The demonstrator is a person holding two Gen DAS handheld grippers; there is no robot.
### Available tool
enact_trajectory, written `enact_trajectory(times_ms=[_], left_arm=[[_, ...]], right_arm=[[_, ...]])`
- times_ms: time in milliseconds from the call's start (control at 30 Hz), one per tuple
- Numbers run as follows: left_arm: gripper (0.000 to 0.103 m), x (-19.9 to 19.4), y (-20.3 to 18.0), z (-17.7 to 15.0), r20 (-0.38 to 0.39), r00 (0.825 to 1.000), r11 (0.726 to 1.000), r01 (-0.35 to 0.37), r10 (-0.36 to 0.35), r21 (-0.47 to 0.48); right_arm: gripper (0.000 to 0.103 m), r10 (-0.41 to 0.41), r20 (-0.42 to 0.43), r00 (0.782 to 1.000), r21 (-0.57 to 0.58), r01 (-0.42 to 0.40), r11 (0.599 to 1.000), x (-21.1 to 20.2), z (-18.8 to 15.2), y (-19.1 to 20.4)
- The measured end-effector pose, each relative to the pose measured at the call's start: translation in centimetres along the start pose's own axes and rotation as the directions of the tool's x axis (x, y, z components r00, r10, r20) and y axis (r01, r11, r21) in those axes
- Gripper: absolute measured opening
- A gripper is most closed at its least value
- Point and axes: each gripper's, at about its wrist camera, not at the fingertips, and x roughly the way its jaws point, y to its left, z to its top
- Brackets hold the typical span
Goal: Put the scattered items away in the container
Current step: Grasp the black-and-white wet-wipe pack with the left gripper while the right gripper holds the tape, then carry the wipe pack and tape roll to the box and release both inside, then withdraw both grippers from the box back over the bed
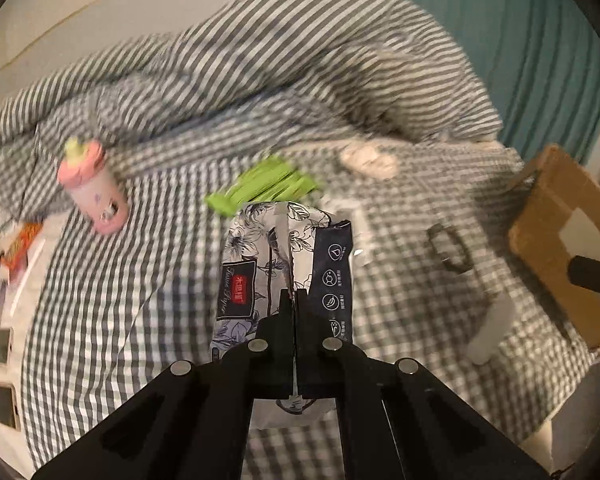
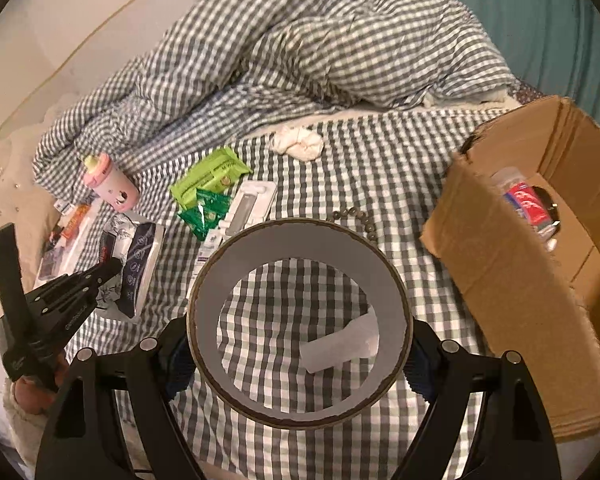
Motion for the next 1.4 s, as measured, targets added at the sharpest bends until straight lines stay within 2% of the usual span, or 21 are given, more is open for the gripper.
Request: enact_trajectory(times_ms=[233, 300, 433, 500, 633, 667, 733, 800, 833, 900, 933, 967, 1033, 1100, 1400], left_arm=[[0.0, -3.6, -10.1, 4.3, 0.074, 0.989, 0.981, 0.117, -0.13, 0.156], [0.0, -4.7, -13.8, 5.6, 0.094, 0.977, 0.965, 0.169, -0.191, 0.201], [0.0, -5.9, -21.8, 8.2, 0.108, 0.939, 0.909, 0.282, -0.327, 0.308], [0.0, -5.4, -25.5, 8.9, 0.082, 0.921, 0.879, 0.334, -0.382, 0.34], [0.0, -3.0, -31.9, 9.4, 0.012, 0.908, 0.842, 0.384, -0.419, 0.378], [0.0, -2.4, -32.8, 9.4, -0.002, 0.907, 0.838, 0.391, -0.422, 0.381], [0.0, -0.9, -34.7, 9.3, -0.02, 0.916, 0.844, 0.376, -0.4, 0.382], [0.001, 0.2, -35.5, 9.2, -0.029, 0.927, 0.854, 0.357, -0.375, 0.378], [0.006, 0.9, -35.8, 9.1, -0.038, 0.934, 0.863, 0.342, -0.354, 0.371], [0.035, 2.1, -35.5, 9.3, -0.054, 0.951, 0.888, 0.304, -0.304, 0.345], [0.068, 2.5, -35.3, 9.4, -0.054, 0.958, 0.902, 0.285, -0.283, 0.326], [0.081, 2.7, -34.8, 9.5, -0.034, 0.964, 0.916, 0.26, -0.262, 0.306], [0.085, 2.5, -33.7, 9.8, 0.006, 0.966, 0.929, 0.248, -0.26, 0.275], [0.085, 2.1, -32.8, 10.0, 0.009, 0.96, 0.928, 0.267, -0.279, 0.261], [0.087, -0.4, -30.2, 9.6, 0.059, 0.971, 0.94, 0.21, -0.234, 0.268]], right_arm=[[0.083, -0.042, 0.109, 0.993, 0.048, 0.037, 0.998, -6.2, 0.7, -3.8], [0.083, -0.067, 0.141, 0.988, 0.064, 0.059, 0.996, -8.3, 1.1, -5.6], [0.082, -0.15, 0.194, 0.97, 0.12, 0.128, 0.984, -12.2, 1.5, -10.2], [0.082, -0.186, 0.193, 0.963, 0.158, 0.157, 0.975, -13.1, 1.3, -12.6], [0.082, -0.249, 0.15, 0.957, 0.227, 0.212, 0.951, -12.6, 0.7, -17.6], [0.082, -0.257, 0.136, 0.957, 0.241, 0.219, 0.945, -12.2, 0.6, -18.7], [0.082, -0.263, 0.102, 0.959, 0.26, 0.229, 0.938, -11.0, 0.5, -20.6], [0.083, -0.259, 0.071, 0.963, 0.267, 0.232, 0.935, -9.7, 0.6, -22.0], [0.083, -0.252, 0.053, 0.966, 0.262, 0.23, 0.937, -9.1, 0.7, -22.4], [0.084, -0.258, 0.027, 0.966, 0.249, 0.243, 0.937, -8.0, 0.8, -22.9], [0.086, -0.273, 0.018, 0.962, 0.243, 0.26, 0.935, -7.6, 0.8, -23.0], [0.089, -0.282, 0.014, 0.959, 0.241, 0.271, 0.932, -7.3, 0.9, -23.1], [0.09, -0.285, 0.011, 0.958, 0.249, 0.273, 0.929, -6.9, 0.7, -23.3], [0.09, -0.277, 0.01, 0.961, 0.254, 0.266, 0.93, -6.9, 0.4, -23.3], [0.09, -0.262, 0.047, 0.964, 0.261, 0.241, 0.935, -9.0, -0.1, -21.5]])
